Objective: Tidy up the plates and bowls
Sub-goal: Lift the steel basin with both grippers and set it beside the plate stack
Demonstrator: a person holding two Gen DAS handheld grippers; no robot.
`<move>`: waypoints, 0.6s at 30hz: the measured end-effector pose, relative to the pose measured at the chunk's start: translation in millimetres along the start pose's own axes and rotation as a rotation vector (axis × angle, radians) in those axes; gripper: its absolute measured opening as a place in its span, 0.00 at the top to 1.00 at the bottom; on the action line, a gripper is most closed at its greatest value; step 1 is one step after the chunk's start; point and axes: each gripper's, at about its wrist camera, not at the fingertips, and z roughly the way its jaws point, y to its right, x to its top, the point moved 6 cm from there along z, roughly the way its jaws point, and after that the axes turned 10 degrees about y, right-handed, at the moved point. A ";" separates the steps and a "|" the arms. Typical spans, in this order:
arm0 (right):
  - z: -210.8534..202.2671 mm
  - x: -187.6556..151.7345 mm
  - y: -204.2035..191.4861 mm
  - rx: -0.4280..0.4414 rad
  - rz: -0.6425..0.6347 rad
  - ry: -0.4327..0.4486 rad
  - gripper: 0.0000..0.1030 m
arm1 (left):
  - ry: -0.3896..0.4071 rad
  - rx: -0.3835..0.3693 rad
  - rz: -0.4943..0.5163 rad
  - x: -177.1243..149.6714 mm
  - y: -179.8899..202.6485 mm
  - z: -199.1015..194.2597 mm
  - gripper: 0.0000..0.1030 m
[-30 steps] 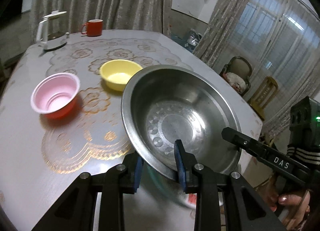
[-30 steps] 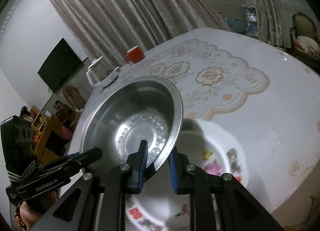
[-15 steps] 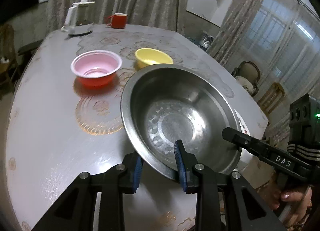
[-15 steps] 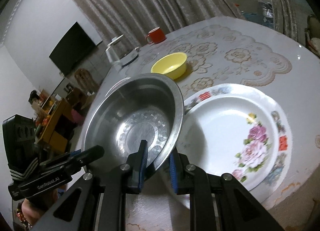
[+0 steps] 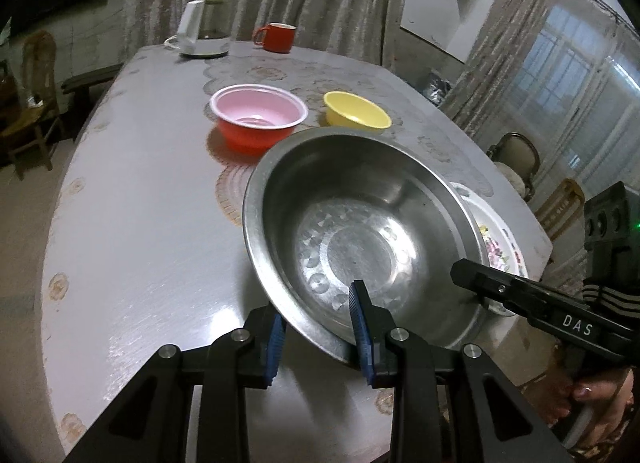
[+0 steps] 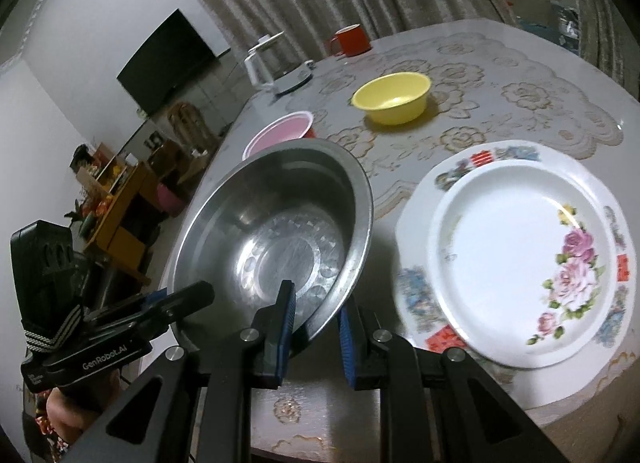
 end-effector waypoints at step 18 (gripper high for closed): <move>22.8 -19.4 3.0 -0.014 0.003 -0.085 0.77 | -0.059 0.022 -0.017 -19.3 -11.7 14.1 0.69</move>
